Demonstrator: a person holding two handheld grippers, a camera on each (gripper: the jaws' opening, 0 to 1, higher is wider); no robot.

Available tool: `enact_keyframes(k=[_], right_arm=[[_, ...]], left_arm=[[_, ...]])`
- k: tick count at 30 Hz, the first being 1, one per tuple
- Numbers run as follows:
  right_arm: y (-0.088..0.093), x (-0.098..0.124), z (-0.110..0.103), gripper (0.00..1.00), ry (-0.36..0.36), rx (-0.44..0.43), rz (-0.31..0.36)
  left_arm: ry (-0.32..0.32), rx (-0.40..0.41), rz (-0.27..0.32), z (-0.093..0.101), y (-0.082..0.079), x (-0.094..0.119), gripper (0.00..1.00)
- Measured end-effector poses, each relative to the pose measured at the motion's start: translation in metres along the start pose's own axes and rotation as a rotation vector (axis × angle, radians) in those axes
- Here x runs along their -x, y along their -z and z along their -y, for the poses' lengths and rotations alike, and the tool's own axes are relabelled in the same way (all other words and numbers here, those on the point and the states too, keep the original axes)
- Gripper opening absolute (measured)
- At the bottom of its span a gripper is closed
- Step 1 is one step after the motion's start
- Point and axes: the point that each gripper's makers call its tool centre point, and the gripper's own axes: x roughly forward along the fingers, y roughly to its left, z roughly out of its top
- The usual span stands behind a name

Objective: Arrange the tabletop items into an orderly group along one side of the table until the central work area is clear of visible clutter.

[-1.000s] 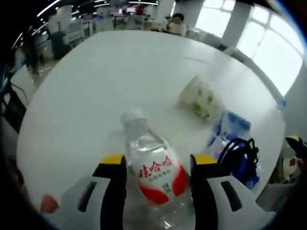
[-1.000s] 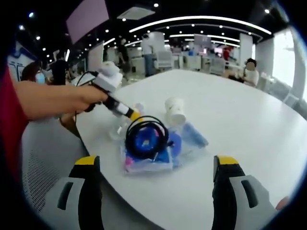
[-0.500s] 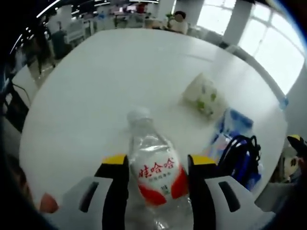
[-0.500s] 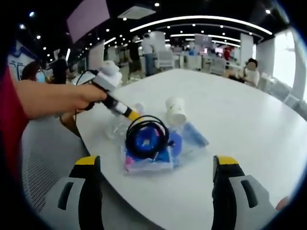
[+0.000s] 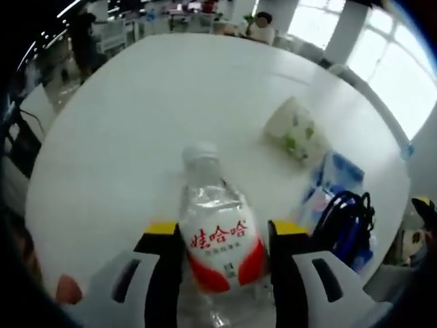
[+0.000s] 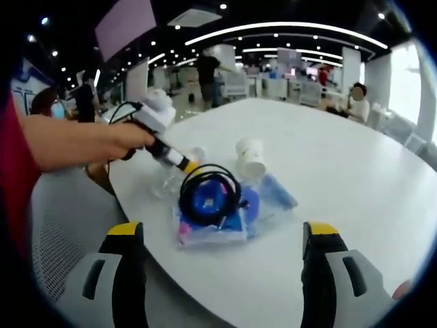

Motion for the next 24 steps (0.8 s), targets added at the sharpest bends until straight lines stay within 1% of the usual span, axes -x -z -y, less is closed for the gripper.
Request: enact_keyframes(k=[1,2,12,16,24], right_arm=[[0.0,0.0,0.0,0.95,-0.001,0.0,-0.001],[0.001,0.0,0.0,0.95,0.0,0.0,-0.002],[0.001,0.0,0.0,0.94,0.001,-0.002,0.0],[0.001,0.0,0.0,0.94,-0.001,-0.001,-0.003],[0.001,0.0,0.0,0.94,-0.001,0.0,-0.002]], left_arm=[[0.005,0.007,-0.003,0.0,0.001,0.001,0.43],[0.011,0.005,-0.016,0.001,0.003,0.002,0.43],[0.017,0.021,-0.001,-0.001,0.001,0.003,0.41],[0.014,0.017,0.019,-0.003,-0.004,0.006,0.4],[0.017,0.034,0.086,-0.008,-0.024,0.014,0.4]])
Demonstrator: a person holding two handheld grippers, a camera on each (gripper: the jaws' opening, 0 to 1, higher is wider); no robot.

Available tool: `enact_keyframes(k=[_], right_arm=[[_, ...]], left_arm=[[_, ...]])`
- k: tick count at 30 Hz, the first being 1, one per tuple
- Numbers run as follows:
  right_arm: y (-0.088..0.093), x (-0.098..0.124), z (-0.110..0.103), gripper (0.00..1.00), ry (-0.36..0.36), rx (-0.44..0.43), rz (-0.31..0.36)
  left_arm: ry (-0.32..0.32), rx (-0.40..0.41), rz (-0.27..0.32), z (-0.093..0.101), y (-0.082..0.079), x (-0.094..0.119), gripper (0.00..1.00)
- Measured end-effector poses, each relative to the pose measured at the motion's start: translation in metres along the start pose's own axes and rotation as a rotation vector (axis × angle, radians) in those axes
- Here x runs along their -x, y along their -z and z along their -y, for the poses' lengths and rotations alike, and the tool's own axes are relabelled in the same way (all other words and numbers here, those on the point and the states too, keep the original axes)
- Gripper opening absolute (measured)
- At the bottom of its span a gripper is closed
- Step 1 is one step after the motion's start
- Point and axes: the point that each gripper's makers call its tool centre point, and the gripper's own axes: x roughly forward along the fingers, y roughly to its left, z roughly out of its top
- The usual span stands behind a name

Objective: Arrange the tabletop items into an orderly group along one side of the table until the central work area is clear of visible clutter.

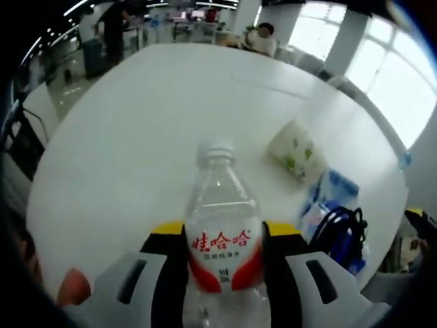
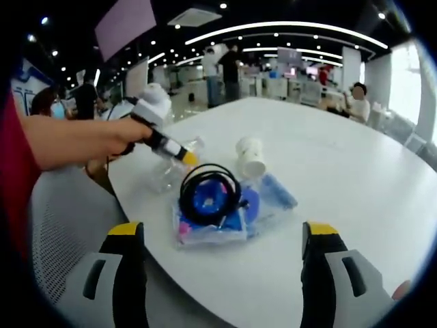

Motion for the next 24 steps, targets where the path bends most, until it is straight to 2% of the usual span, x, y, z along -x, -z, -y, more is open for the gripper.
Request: enact_keyframes(k=[13,24], right_arm=[[0.001,0.0,0.0,0.94,0.002,0.004,-0.008],[0.004,-0.001,0.0,0.94,0.003,0.005,-0.022]], left_arm=[[-0.012,-0.03,0.124,-0.004,-0.043,0.014,0.38],[-0.028,-0.029,0.211,-0.015,-0.071,0.013,0.38]])
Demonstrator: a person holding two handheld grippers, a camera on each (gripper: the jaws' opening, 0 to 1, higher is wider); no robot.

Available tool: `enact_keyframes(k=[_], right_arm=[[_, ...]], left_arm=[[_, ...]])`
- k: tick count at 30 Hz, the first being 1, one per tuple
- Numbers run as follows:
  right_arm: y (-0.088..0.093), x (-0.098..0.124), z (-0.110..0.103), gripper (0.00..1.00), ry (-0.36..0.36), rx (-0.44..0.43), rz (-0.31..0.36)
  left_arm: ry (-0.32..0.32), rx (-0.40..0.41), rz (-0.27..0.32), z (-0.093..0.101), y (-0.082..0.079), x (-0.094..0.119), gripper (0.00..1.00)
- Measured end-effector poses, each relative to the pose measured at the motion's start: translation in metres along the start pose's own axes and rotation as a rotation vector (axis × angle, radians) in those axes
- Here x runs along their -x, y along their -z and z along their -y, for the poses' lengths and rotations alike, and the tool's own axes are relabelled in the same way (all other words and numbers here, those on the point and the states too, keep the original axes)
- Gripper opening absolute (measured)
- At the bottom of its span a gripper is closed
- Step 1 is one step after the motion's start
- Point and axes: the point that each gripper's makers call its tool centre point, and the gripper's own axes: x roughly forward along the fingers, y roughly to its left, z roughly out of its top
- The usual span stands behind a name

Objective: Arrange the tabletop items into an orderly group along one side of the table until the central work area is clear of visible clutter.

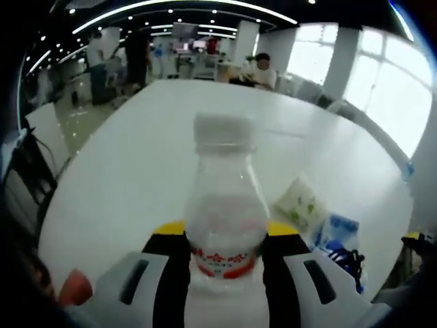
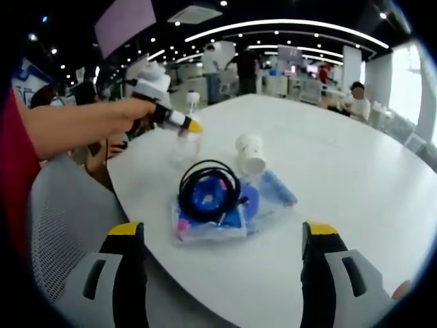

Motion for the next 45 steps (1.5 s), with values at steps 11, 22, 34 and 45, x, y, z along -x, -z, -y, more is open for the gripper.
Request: enact_keyframes(k=[11,22,34,45], right_arm=[[0.006,-0.002,0.0,0.94,-0.001,0.001,-0.029],[0.009,-0.003,0.001,0.94,0.005,0.003,-0.045],[-0.005,0.0,-0.003,0.94,-0.001,0.015,0.019],[-0.035,0.007,-0.019,0.96,-0.056,0.073,0.16]], left_arm=[[-0.014,0.013,0.082,-0.011,-0.023,-0.013,0.37],[-0.014,0.016,0.13,-0.014,-0.038,-0.024,0.37],[-0.008,-0.02,0.175,-0.014,-0.049,-0.032,0.37],[0.001,-0.033,0.219,-0.013,-0.052,-0.037,0.37]])
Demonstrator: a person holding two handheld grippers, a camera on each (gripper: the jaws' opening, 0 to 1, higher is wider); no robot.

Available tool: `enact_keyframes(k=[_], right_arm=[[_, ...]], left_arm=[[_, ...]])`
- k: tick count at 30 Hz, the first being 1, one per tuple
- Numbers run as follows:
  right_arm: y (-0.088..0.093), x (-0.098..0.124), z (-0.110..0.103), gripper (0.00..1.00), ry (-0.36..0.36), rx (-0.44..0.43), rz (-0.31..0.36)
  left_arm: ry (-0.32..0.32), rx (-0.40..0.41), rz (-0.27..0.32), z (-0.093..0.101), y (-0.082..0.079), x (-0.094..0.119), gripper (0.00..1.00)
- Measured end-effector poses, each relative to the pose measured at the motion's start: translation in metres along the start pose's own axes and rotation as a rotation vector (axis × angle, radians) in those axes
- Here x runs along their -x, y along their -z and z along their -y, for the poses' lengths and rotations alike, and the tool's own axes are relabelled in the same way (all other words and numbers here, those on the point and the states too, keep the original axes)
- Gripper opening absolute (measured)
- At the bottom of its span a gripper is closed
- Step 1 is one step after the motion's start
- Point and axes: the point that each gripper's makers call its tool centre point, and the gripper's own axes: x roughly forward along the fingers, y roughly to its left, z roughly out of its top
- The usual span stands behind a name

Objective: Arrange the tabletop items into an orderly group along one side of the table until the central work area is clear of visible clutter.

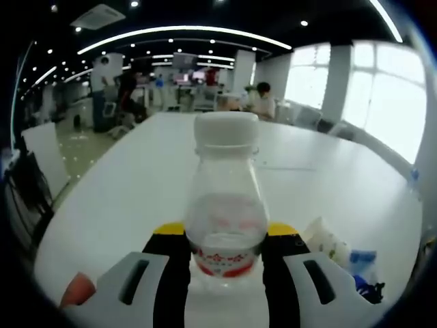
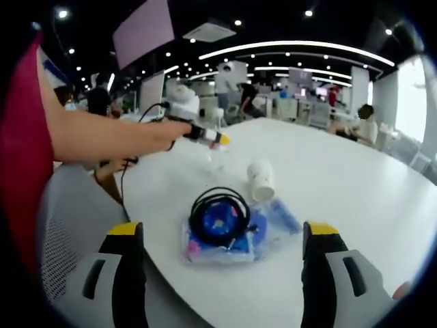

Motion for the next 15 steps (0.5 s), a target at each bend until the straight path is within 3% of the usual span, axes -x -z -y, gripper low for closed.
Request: enact_keyframes(k=[4,15], right_arm=[[-0.015,0.002,-0.005,0.98,-0.025,0.002,0.072],[-0.015,0.002,-0.001,0.99,-0.025,-0.036,0.08]], left_arm=[[0.005,-0.005,0.019,0.002,0.0,0.0,0.37],[0.006,-0.02,0.064,0.005,0.001,-0.001,0.38]])
